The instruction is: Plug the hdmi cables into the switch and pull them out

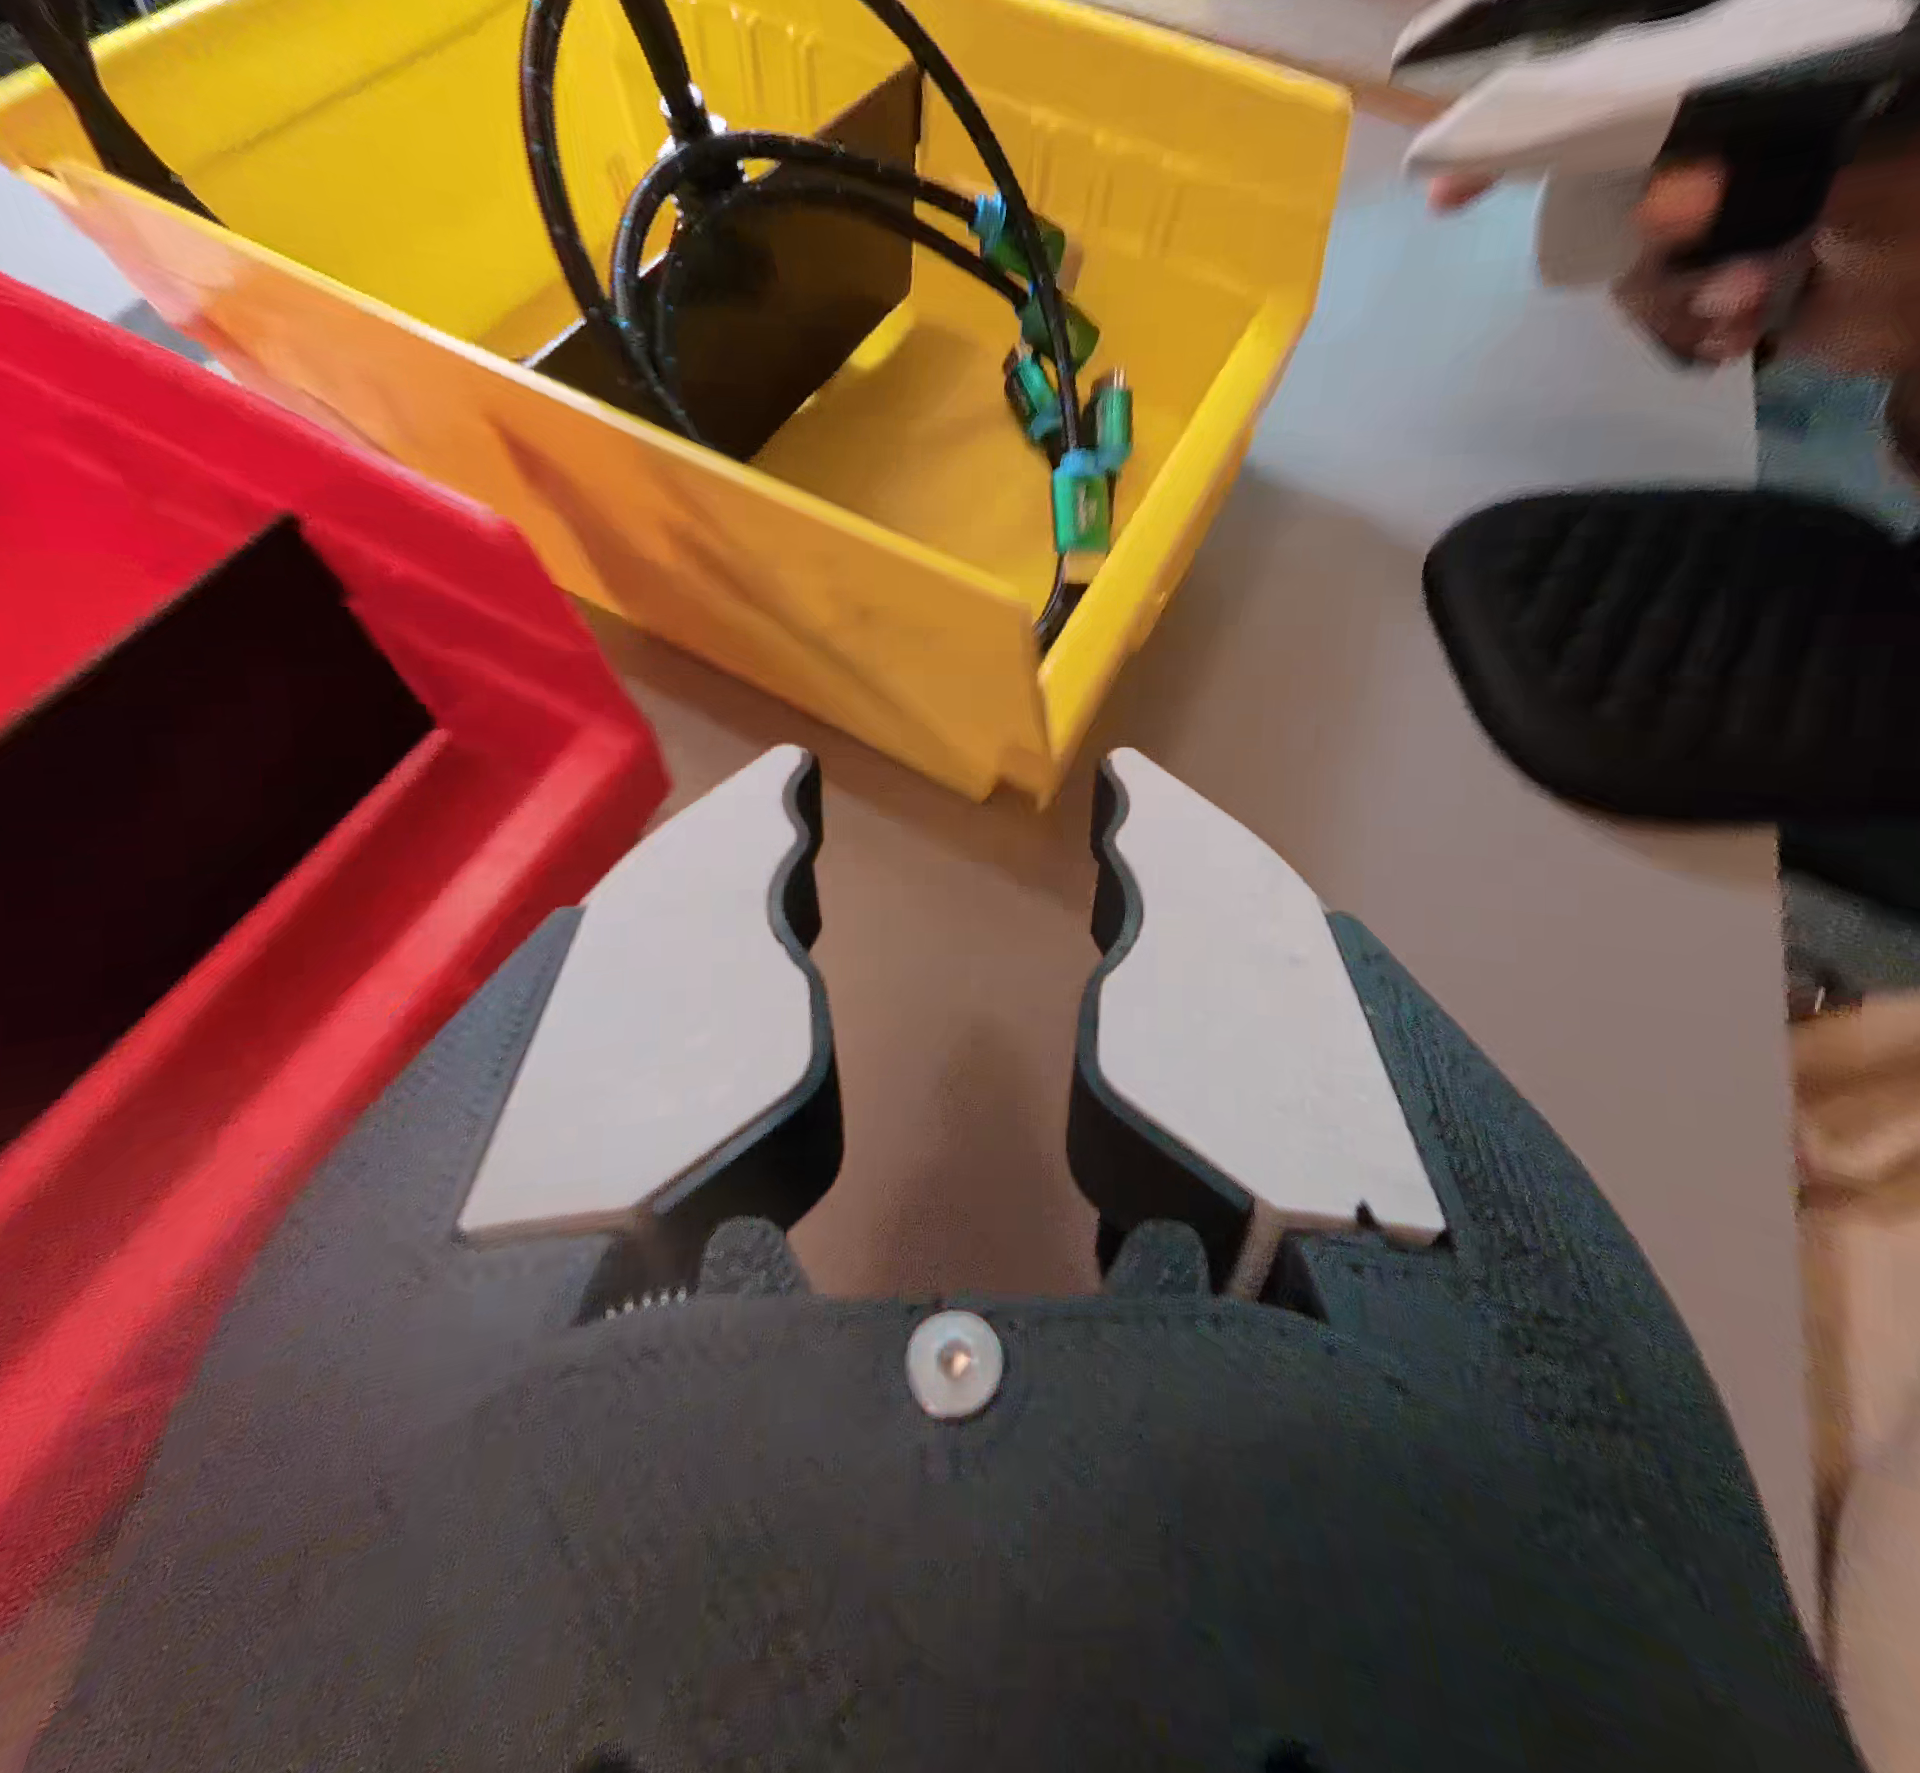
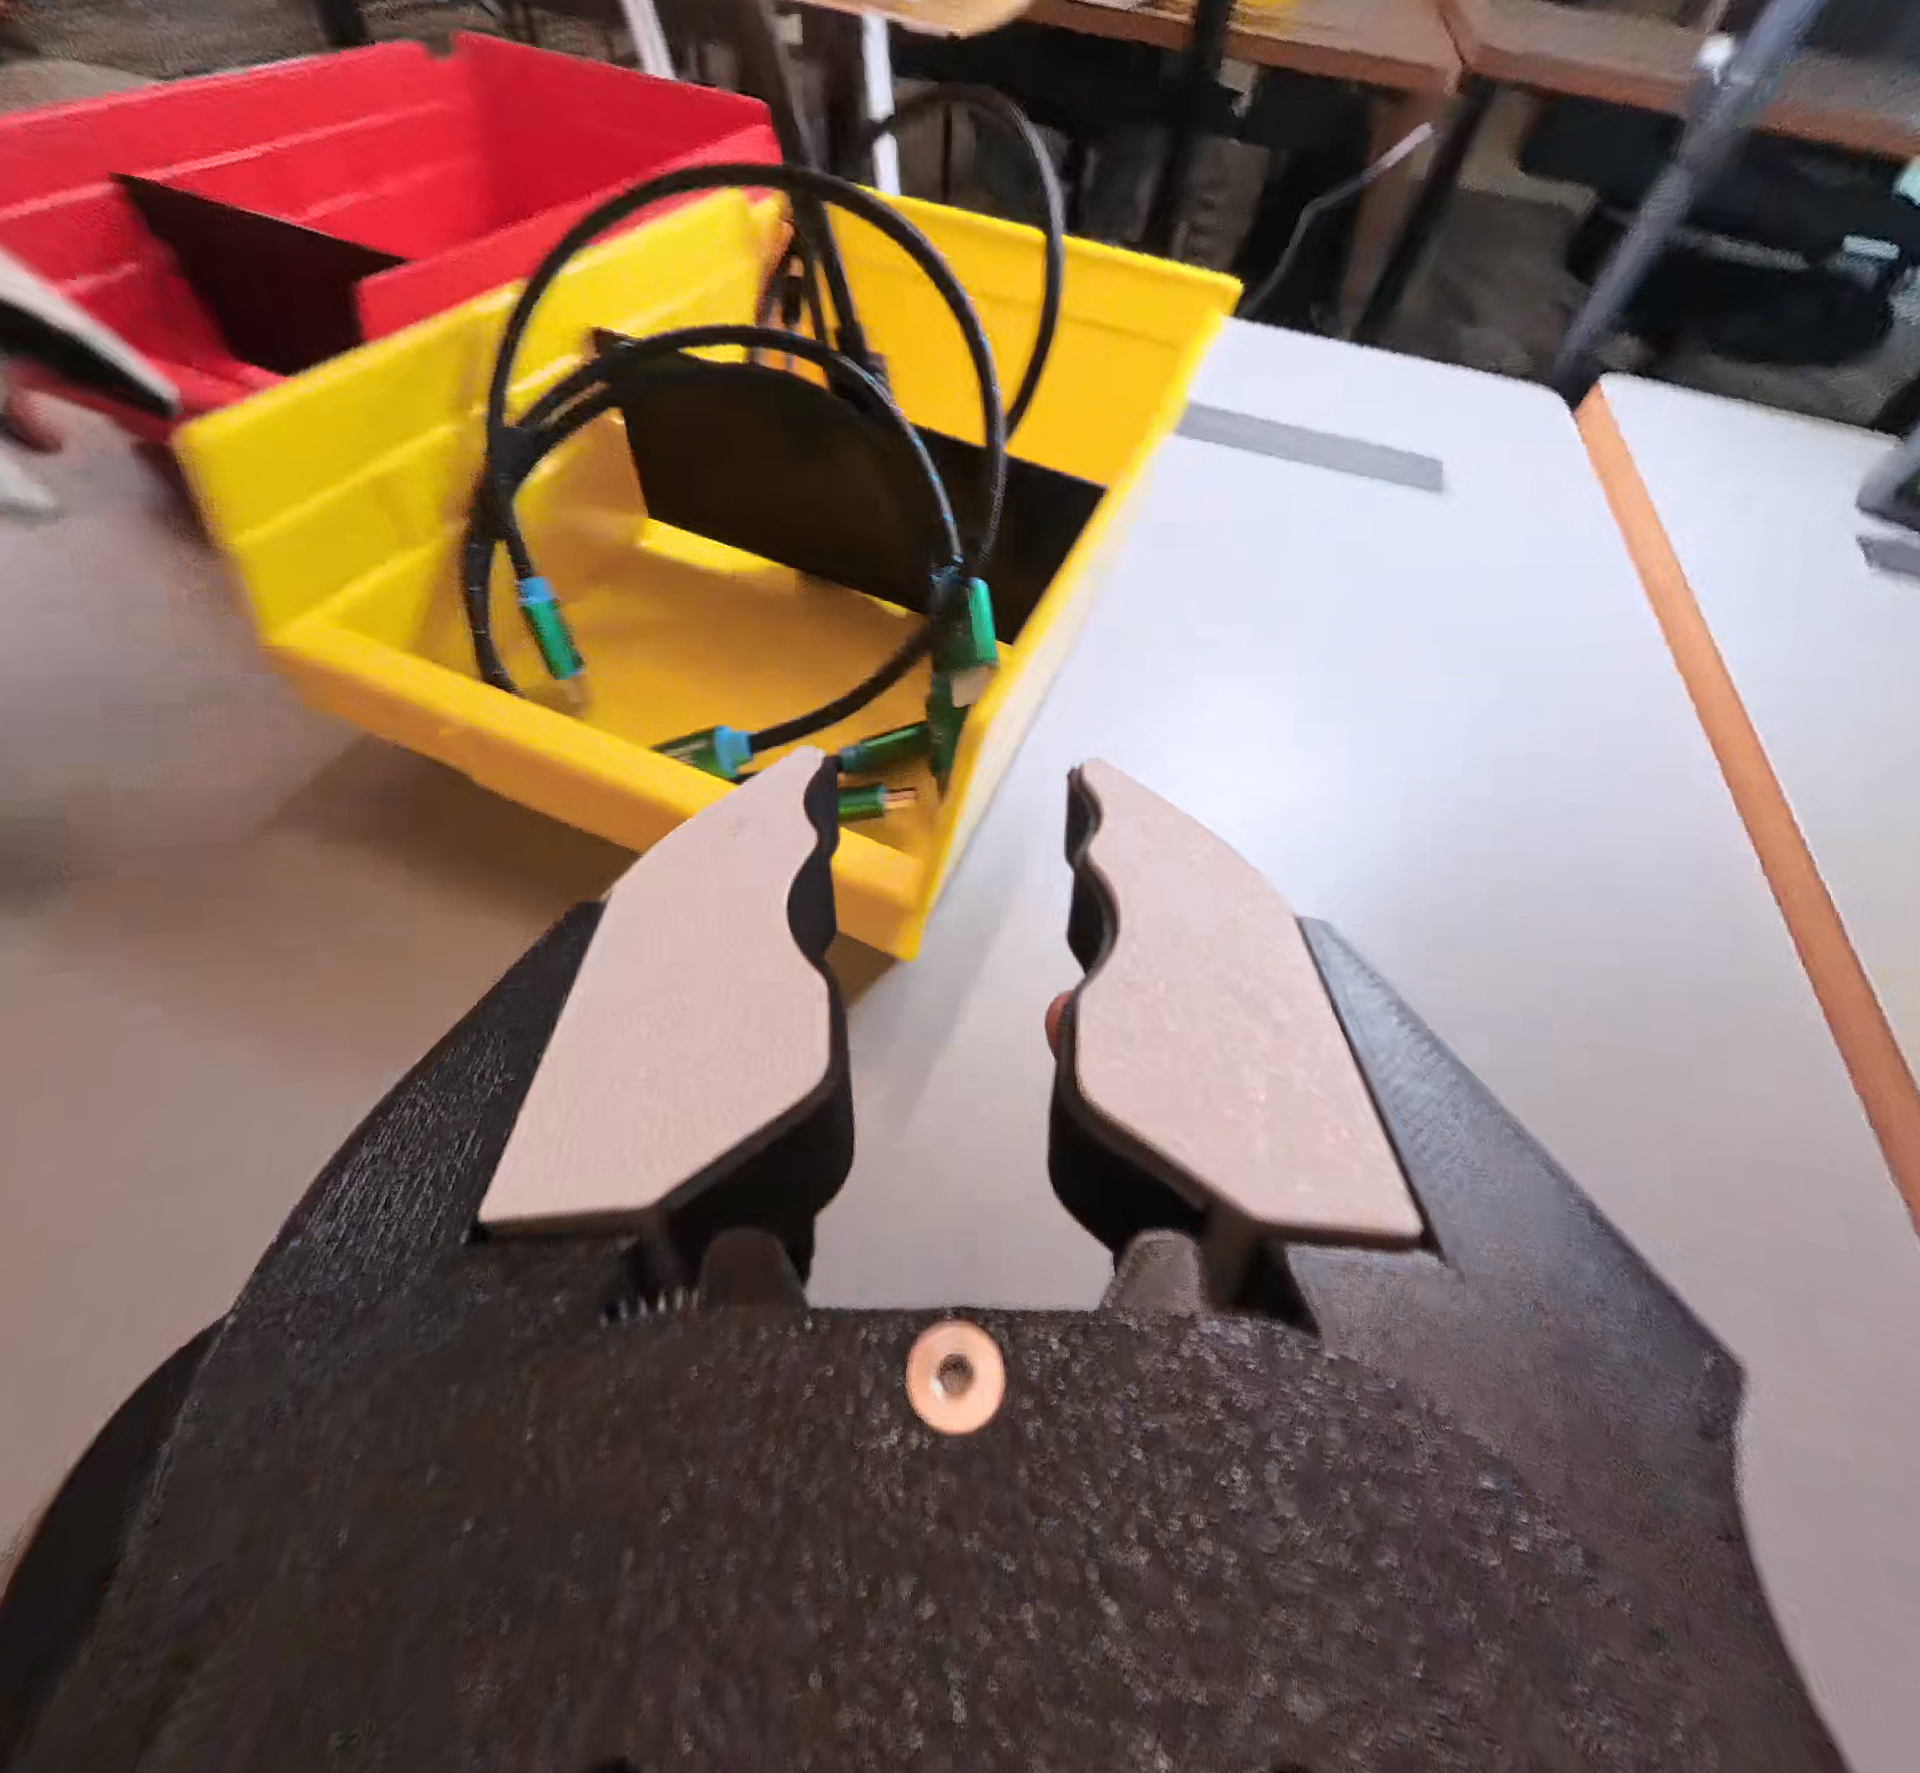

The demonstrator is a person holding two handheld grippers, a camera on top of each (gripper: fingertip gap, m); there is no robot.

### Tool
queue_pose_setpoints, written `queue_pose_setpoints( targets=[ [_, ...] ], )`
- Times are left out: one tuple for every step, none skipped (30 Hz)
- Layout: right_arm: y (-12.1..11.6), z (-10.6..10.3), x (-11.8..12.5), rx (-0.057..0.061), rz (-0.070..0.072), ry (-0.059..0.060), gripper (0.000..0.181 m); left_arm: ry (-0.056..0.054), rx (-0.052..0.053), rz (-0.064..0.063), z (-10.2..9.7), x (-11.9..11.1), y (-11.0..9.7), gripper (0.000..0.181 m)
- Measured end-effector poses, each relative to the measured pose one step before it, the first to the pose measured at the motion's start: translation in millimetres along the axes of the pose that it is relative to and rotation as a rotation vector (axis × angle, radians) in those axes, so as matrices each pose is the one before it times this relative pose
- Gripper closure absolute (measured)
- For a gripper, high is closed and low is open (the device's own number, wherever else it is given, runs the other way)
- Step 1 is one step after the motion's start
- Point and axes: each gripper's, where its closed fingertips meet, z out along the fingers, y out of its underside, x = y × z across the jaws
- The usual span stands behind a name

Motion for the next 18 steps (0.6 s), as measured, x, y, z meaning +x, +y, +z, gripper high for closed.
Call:
queue_pose_setpoints(
  targets=[
    [4.56,7.17,3.88,-0.0177,0.0219,0.0092,0.138,-0.0165,0.0248,-0.0469,9.18,6.38,-2.72,0.127],
    [4.35,10.17,2.25,-0.0259,0.0194,0.0023,0.134,-0.0348,0.0229,-0.04,10.5,2.49,-2.44,0.122],
    [3.82,11.62,-0.15,-0.0308,0.0179,-0.009,0.131,-0.0525,0.0256,-0.0314,10.92,-1.3,-2.8,0.123],
    [2.4,11.89,-2.41,-0.0263,0.0225,-0.0211,0.13,-0.0539,0.0204,-0.0199,11.29,-2.95,-2.09,0.123],
    [1.34,11.41,-0.95,-0.0184,0.0233,-0.0125,0.133,-0.0556,0.0041,-0.0107,11.41,-4.35,-0.14,0.124],
    [2.41,10.44,1.96,-0.0202,-0.0036,0.008,0.143,-0.0332,-0.0077,-0.015,10.44,-1.61,1.39,0.125],
    [3.06,7.51,-0.52,-0.0208,-0.0154,-0.0056,0.15,-0.044,-0.003,-0.0157,7.38,-3.23,0.59,0.131],
    [-2.72,1.43,5.63,0.0186,0.0235,0.0407,0.158,-0.0535,0.017,0.0187,3.29,-4.74,-2.19,0.139],
    [-2.23,-1.39,5.31,0.0165,-0.0273,0.0337,0.165,-0.0353,0.0094,0.008,1.78,-2.9,-1.32,0.142],
    [0.71,-1.12,1.24,-0.0025,-0.0264,0.0177,0.172,-0.0127,0.0149,-0.0195,0.25,-0.62,-2.22,0.148],
    [0.01,-2.0,0.85,0.0015,-0.0176,0.0199,0.173,-0.007,0.0111,-0.0171,0.13,-0.45,-1.71,0.151],
    [0.16,-2.81,-0.34,-0.0027,-0.017,0.0053,0.172,-0.012,0.0026,0.0076,0.21,-0.22,-0.72,0.153],
    [-0.76,-3.97,0.47,0.0067,-0.0086,0.0088,0.172,-0.0058,0.003,0.0117,-0.5,1.52,-1.3,0.155],
    [-1.24,-5.3,1.02,0.0088,-0.0084,0.0112,0.172,-0.0002,0.0024,0.013,-1.35,2.58,-2.2,0.156],
    [-2.58,-6.86,0.88,0.0154,-0.0024,0.0092,0.172,-0.0015,0.0156,0.0152,-3.33,2.48,-4.71,0.158],
    [-4.79,-8.47,0.7,0.0253,-0.0038,0.0144,0.172,-0.0052,0.0259,0.0146,-5.14,1.7,-7.46,0.16],
    [-6.19,-9.4,0.12,0.0246,-0.0057,0.0162,0.173,-0.0015,0.0197,0.0063,-6.01,1.45,-8.12,0.161],
    [-7.61,-9.76,-0.78,0.0239,-0.0053,0.0111,0.172,-0.004,0.0256,0.0065,-7.45,0.22,-9.76,0.163]
  ],
)
